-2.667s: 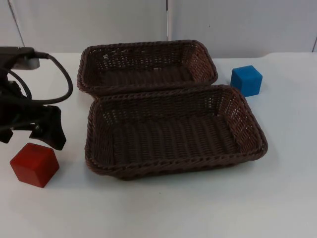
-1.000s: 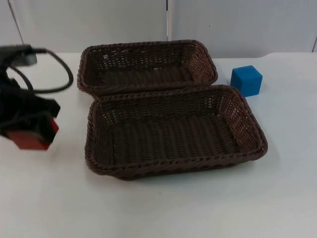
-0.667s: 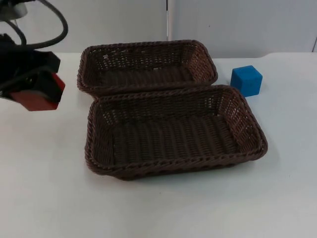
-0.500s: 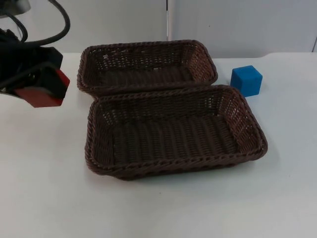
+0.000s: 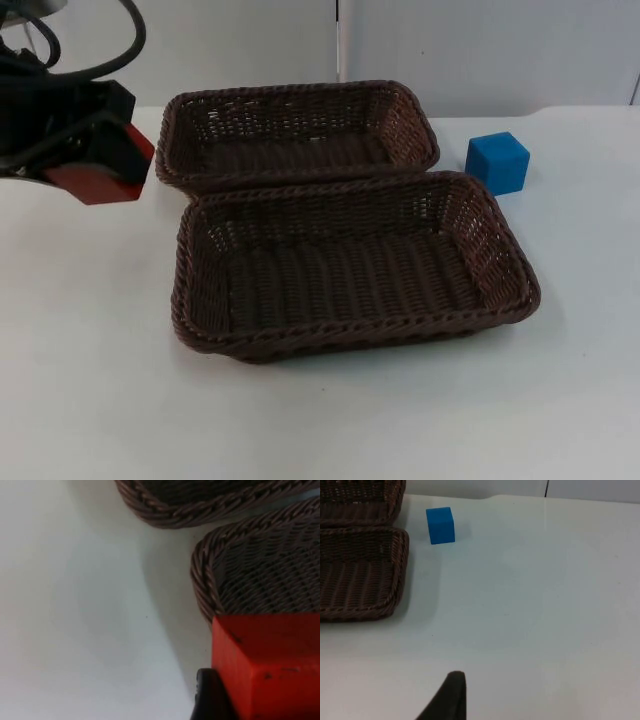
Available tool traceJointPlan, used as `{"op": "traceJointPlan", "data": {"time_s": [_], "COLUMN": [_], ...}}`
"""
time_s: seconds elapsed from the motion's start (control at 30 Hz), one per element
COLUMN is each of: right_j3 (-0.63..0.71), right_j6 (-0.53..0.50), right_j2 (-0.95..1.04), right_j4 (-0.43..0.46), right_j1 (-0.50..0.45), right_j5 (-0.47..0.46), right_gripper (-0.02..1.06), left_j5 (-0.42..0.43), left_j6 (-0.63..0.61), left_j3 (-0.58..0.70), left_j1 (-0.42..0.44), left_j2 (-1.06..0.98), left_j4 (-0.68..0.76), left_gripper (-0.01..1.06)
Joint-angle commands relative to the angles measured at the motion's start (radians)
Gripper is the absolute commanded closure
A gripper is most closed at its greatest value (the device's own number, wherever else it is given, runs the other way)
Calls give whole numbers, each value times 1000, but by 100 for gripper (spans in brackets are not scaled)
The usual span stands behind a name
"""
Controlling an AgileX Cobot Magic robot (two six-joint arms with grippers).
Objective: Pick up one cube with the left hand and place it into the upper basket. Pick up one cube with the right hand and place it into the lower basket.
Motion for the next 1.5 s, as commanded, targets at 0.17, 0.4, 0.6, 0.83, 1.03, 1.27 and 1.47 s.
{"op": "traceJointPlan", "data": {"time_s": [0.17, 0.4, 0.6, 0.83, 1.03, 1.27, 1.47], "right_j3": [7, 7, 7, 7, 7, 7, 7], "right_j6": [-3, -3, -1, -1, -1, -1, -1], "right_j2": [-1, -1, -1, -1, -1, -1, -1], "right_j4": [-9, -9, -9, -9, -9, -9, -9], "right_j1": [-2, -2, -2, -2, -2, -2, -2], "right_j5": [-8, -8, -8, -8, -8, -8, -8], "right_gripper": [-1, -1, -1, -1, -1, -1, -1], "left_j5": [9, -3, -3, 8, 59, 126, 134], "left_j6": [9, 12, 3, -11, -52, -119, -249], "left_j3": [-35, -90, -149, -229, -339, -513, -675], "left_j1": [-14, -75, -99, -99, -101, -103, -150], "left_j2": [-5, -5, -3, 54, 163, 322, 453], "left_j4": [-33, -12, -6, -5, 38, 105, 261], "left_gripper": [105, 105, 105, 105, 105, 105, 105]}}
